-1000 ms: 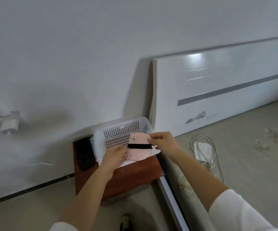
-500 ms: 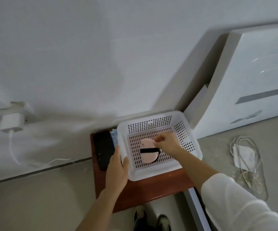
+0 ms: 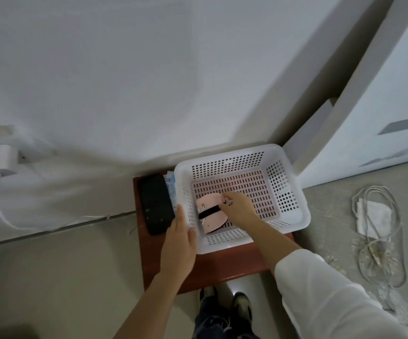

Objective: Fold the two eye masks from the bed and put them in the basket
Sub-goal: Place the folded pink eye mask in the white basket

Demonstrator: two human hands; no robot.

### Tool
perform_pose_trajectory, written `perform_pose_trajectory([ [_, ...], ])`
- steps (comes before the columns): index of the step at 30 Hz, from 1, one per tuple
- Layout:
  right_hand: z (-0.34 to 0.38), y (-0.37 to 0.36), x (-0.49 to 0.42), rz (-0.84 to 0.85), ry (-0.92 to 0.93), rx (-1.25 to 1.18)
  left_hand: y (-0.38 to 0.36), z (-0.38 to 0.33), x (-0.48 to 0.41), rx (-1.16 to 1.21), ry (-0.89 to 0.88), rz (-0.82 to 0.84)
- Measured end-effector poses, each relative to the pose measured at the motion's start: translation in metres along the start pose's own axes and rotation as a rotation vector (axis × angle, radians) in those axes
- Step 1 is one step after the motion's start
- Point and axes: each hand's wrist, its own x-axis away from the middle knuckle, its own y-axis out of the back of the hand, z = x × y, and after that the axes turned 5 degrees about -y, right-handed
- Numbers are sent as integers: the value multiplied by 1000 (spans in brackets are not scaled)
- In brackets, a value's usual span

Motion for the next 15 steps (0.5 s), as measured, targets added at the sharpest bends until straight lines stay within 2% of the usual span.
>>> perform_pose_trajectory([
  [3, -7, 10, 22, -11, 15, -76, 4, -8, 1, -23, 15, 27],
  [6, -19, 25, 52, -51, 29, -141, 6, -25, 7, -193, 36, -11],
  [8, -36, 33, 72, -102, 26, -215, 0, -45, 12, -279, -74, -37],
  [12, -91, 46, 124, -234, -57, -350, -31, -103, 32, -219, -289, 26],
  [15, -151, 59, 178, -308, -133, -369, -69, -145, 65, -318, -460, 191],
])
